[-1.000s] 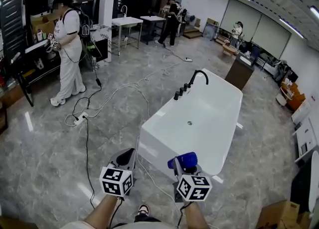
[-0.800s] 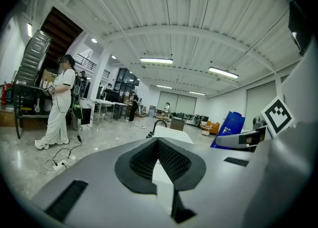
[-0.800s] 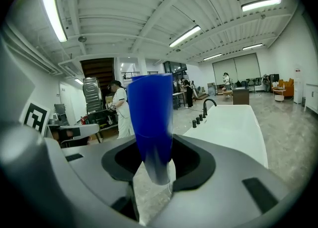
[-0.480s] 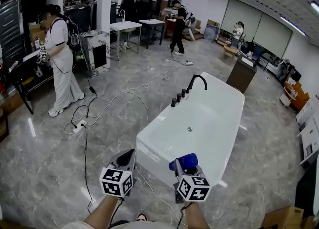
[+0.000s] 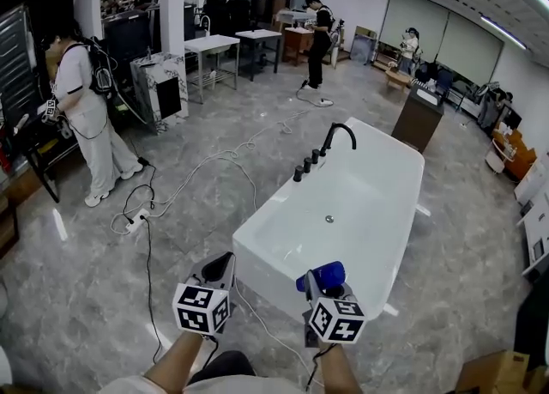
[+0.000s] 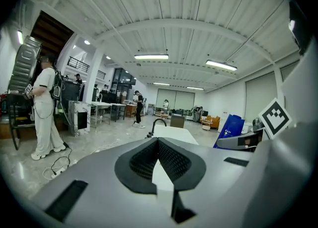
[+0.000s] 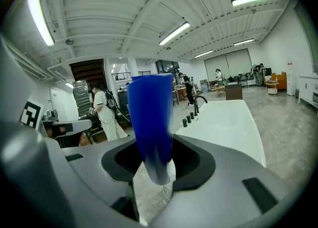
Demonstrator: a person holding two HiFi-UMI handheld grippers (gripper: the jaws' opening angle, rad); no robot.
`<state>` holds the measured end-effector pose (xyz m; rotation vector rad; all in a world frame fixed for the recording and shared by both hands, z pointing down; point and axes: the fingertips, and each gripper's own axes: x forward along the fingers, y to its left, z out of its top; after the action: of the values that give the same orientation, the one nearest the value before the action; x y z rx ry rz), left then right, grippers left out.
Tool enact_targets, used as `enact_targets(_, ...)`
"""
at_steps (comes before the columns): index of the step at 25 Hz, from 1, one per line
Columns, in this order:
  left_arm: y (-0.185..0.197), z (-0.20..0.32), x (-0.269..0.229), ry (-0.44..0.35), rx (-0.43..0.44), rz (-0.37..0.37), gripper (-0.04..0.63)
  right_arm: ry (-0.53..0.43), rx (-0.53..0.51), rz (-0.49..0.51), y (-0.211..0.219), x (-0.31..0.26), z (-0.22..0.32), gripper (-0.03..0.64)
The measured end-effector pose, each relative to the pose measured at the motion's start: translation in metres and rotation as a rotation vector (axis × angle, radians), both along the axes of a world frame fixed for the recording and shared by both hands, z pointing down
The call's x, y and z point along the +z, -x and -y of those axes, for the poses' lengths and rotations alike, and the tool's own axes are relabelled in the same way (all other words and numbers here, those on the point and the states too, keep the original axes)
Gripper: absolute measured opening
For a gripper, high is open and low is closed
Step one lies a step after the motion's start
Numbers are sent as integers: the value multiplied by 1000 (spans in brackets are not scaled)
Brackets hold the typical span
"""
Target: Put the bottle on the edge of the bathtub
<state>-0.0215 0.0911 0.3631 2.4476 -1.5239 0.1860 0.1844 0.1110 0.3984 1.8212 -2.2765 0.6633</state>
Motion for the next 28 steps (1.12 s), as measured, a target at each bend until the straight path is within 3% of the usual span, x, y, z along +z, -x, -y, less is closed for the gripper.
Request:
enact_targets(14, 1, 39, 8, -10, -5, 0, 15, 26, 29, -15, -11, 11, 35, 175)
enact_targets(28, 26, 142, 14, 2, -22, -23, 15, 29, 24, -34, 13, 7, 130, 175)
